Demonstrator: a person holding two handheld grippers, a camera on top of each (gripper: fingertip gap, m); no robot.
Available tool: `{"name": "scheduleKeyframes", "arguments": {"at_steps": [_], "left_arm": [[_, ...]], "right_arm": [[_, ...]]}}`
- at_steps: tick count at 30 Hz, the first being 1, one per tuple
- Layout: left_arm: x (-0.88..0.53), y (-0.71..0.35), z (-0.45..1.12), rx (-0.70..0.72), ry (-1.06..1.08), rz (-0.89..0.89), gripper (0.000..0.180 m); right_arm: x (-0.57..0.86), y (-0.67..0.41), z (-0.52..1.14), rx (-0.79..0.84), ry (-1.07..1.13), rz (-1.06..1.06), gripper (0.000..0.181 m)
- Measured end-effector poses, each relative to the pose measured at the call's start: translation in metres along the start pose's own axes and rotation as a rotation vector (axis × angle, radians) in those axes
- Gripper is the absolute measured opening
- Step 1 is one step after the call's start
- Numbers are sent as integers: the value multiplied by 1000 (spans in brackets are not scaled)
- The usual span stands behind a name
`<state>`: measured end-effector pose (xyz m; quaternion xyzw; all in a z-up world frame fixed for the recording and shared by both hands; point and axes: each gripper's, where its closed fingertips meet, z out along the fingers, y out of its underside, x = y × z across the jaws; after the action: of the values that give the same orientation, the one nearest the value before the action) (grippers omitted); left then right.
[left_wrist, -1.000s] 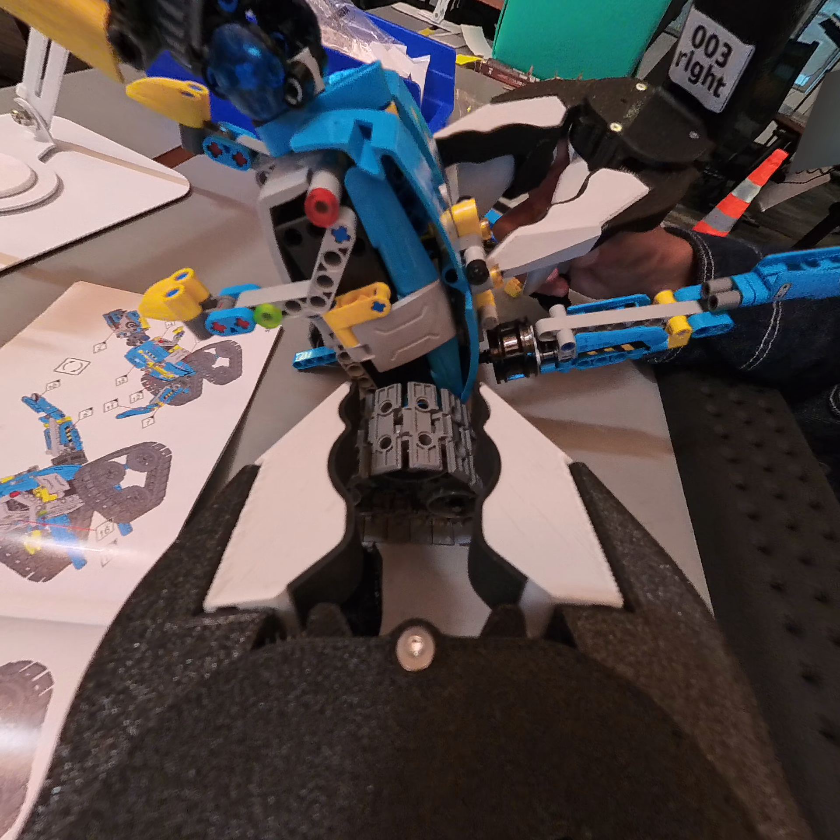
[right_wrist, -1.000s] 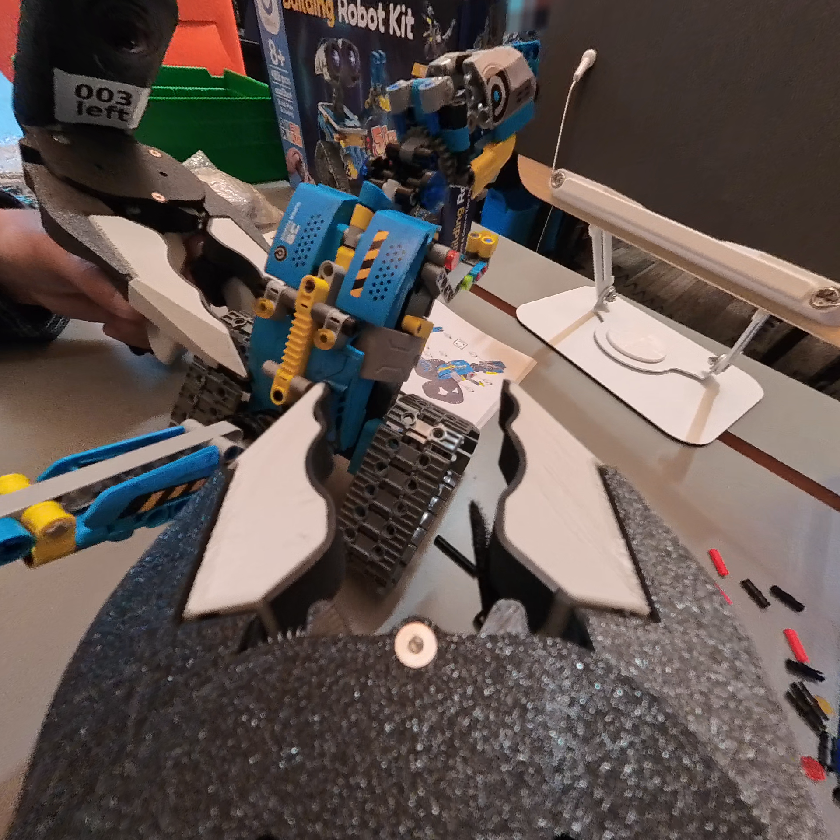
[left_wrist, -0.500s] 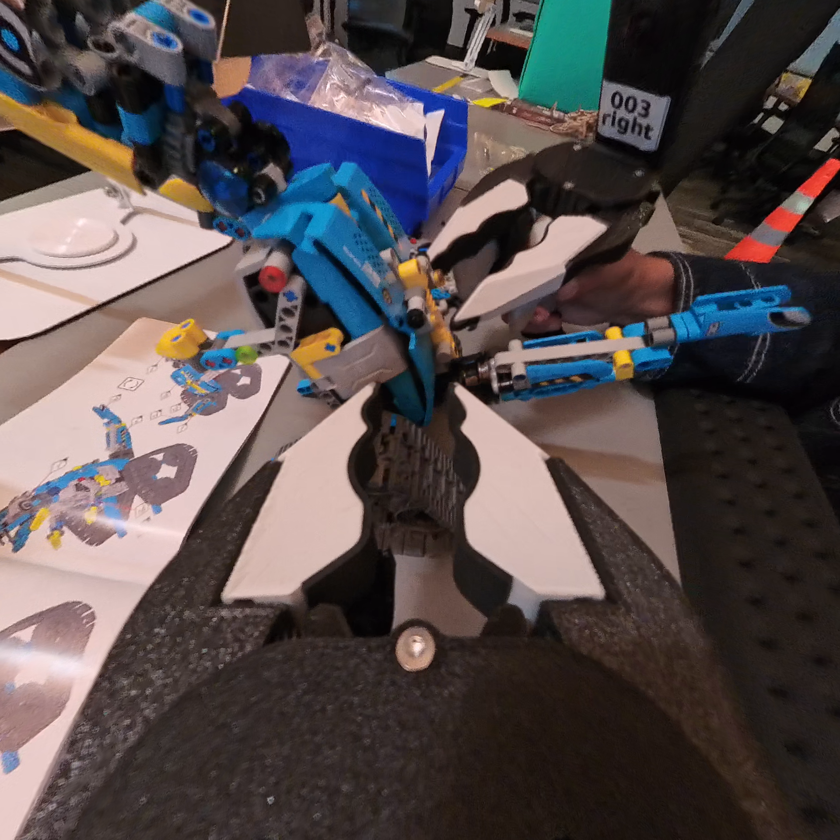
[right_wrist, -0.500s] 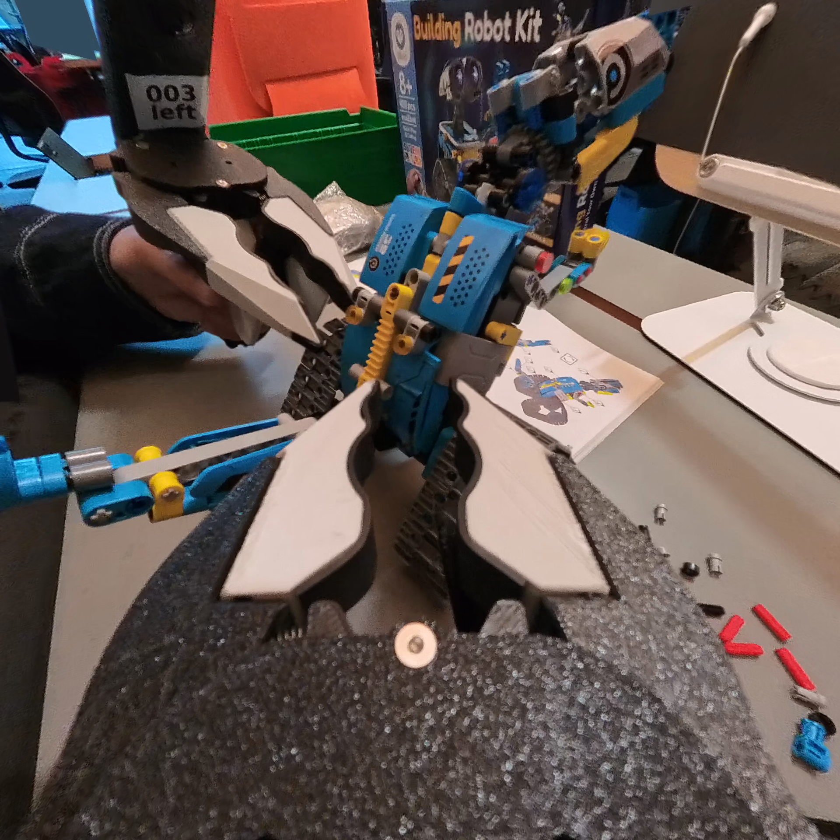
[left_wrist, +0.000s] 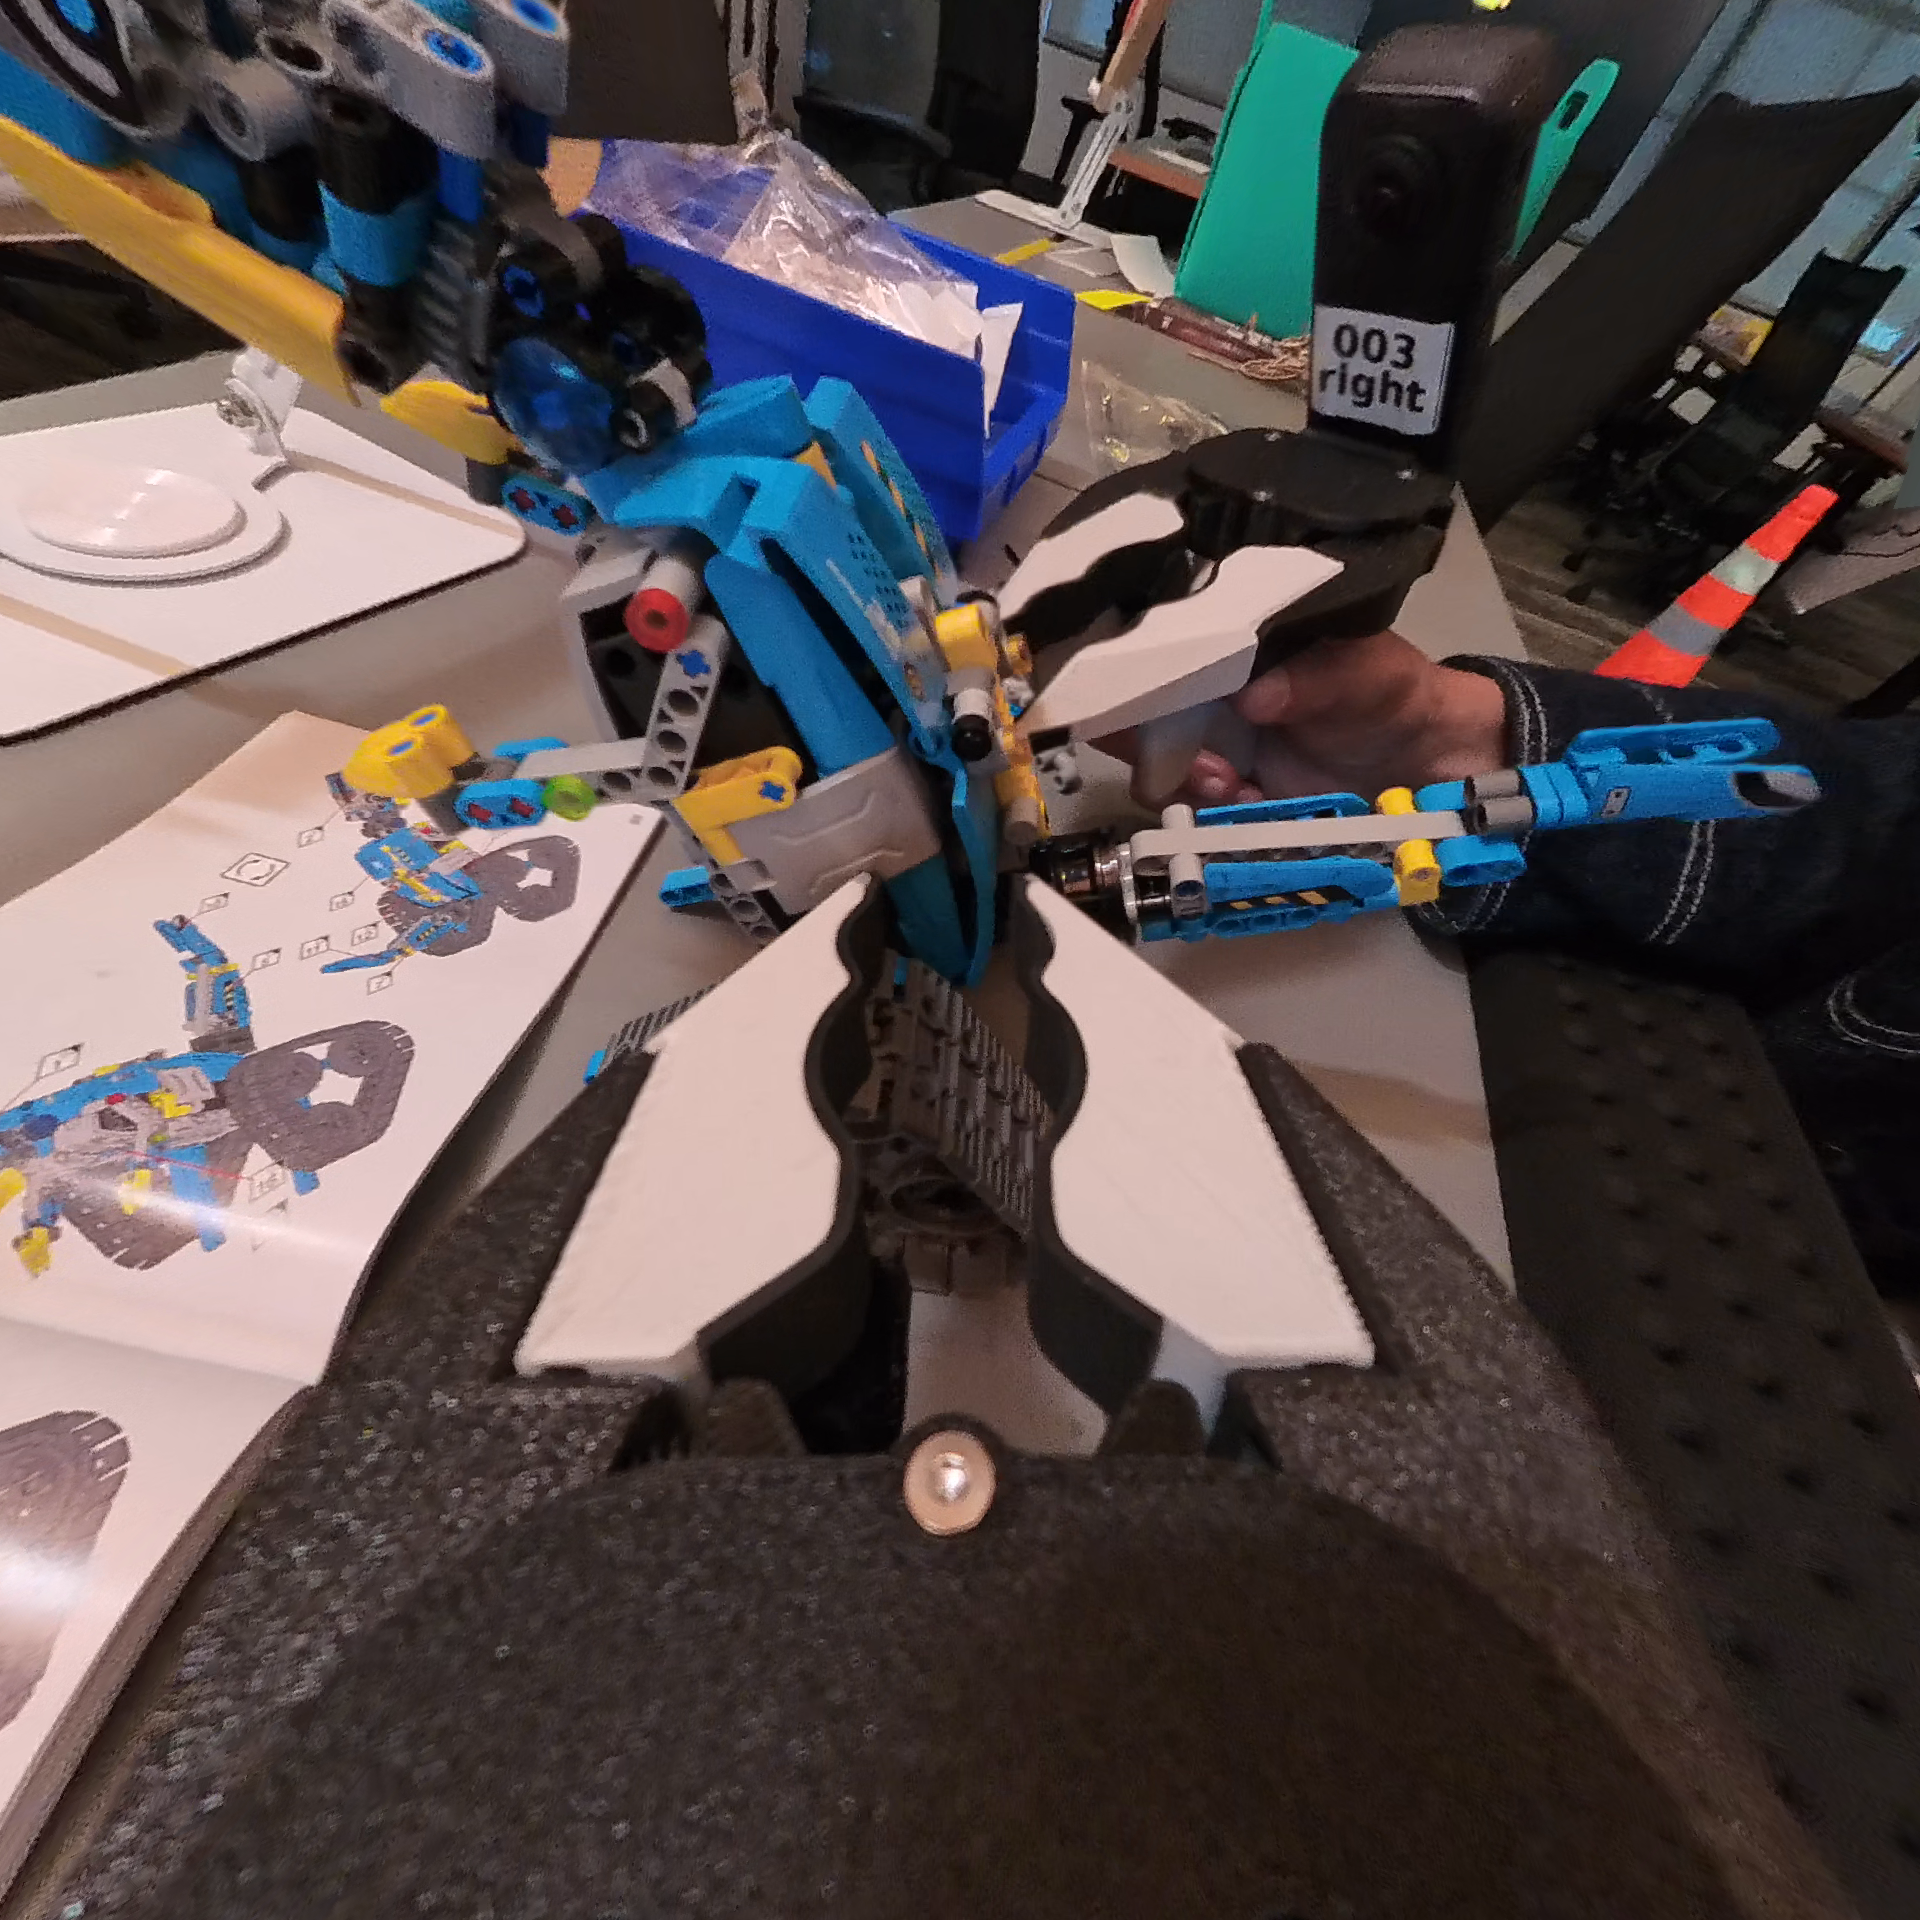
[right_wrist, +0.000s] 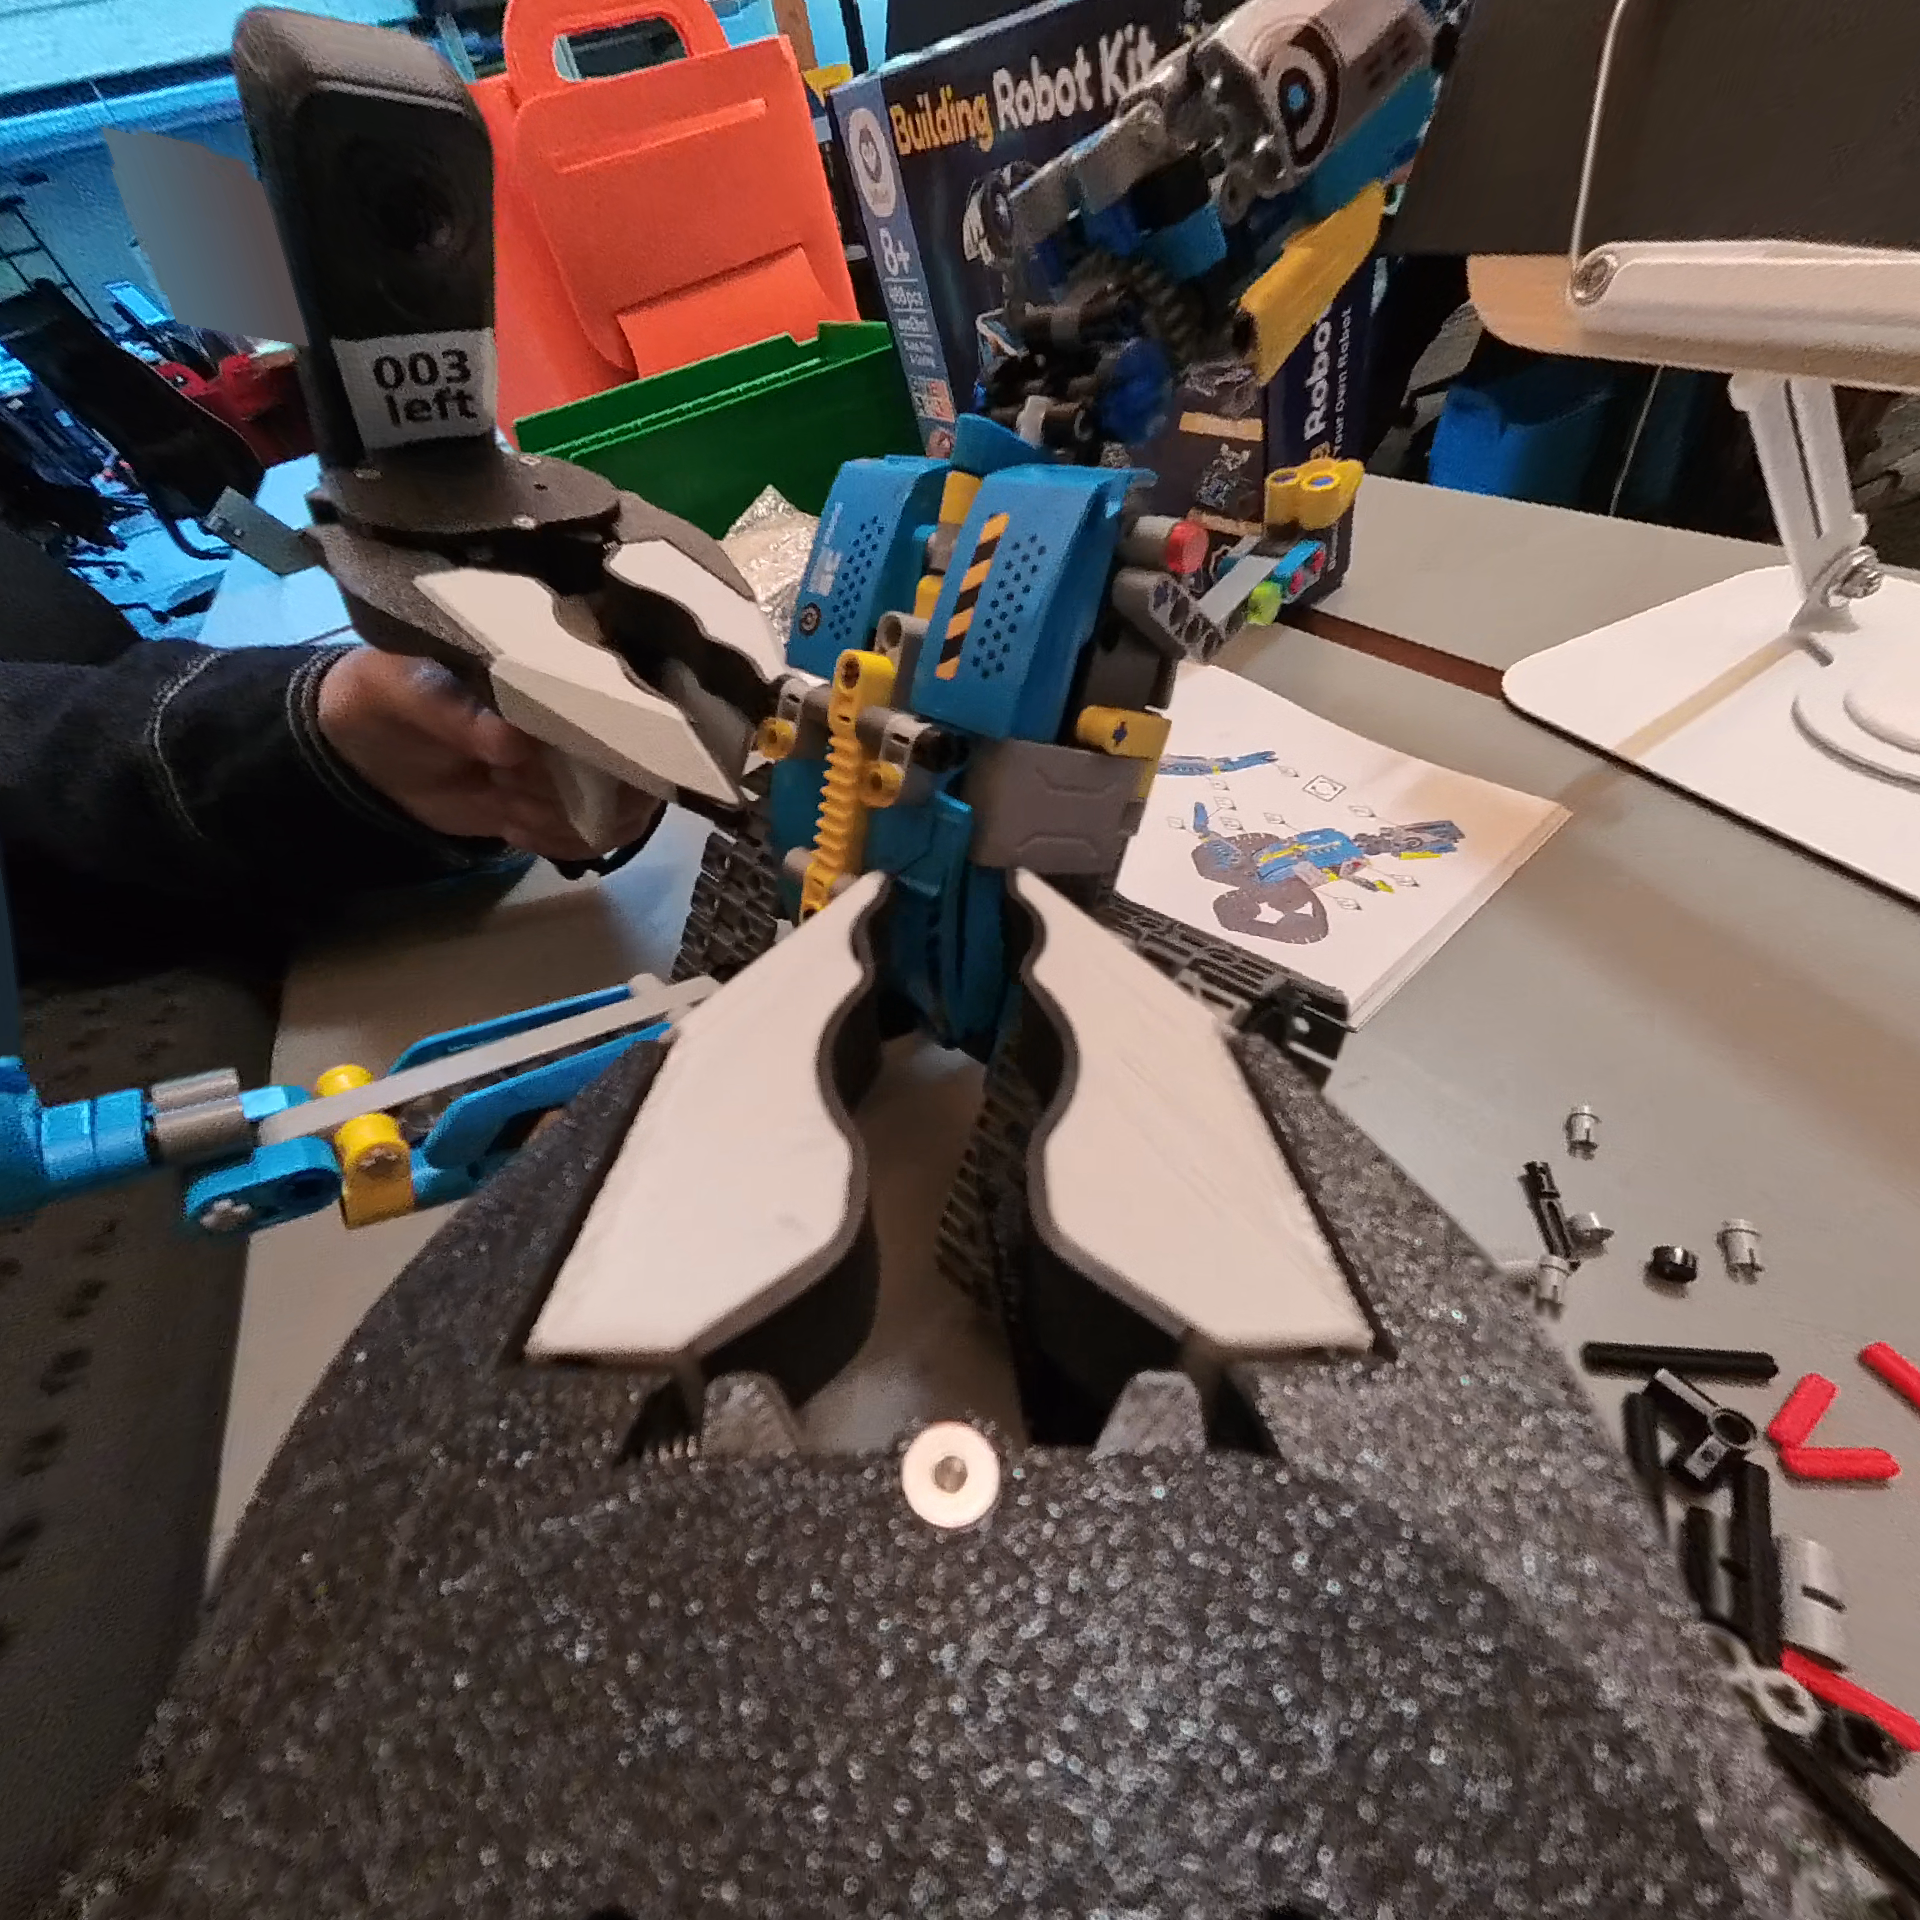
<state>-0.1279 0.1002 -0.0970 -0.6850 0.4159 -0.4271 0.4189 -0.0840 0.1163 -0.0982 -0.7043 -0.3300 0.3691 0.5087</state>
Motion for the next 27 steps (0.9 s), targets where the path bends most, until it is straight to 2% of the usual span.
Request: {"name": "scheduleKeyframes", "arguments": {"at_steps": [6, 9, 10, 11, 12, 15, 27], "left_arm": [[-3, 0, 2, 5, -50, 1, 19], [-1, 1, 4, -7, -68, 25, 19], [2, 3, 6, -14, -54, 30, 16], [7, 6, 9, -29, -30, 29, 2], [8, 8, 12, -33, -38, 29, 8], [5, 7, 13, -29, -88, 66, 2], [3, 7, 13, -33, -73, 35, 1]], "right_arm": [[1, 0, 1, 9, 24, -3, 17], [2, 0, 1, -8, 58, -46, 11], [2, 0, 1, -15, 53, -40, 10], [0, 0, 2, -20, 33, -20, 9], [-1, 0, 2, -18, 21, -3, 9], [-1, 0, 2, -16, 20, 3, 9], [-2, 0, -2, 1, -63, 126, 6]]}}
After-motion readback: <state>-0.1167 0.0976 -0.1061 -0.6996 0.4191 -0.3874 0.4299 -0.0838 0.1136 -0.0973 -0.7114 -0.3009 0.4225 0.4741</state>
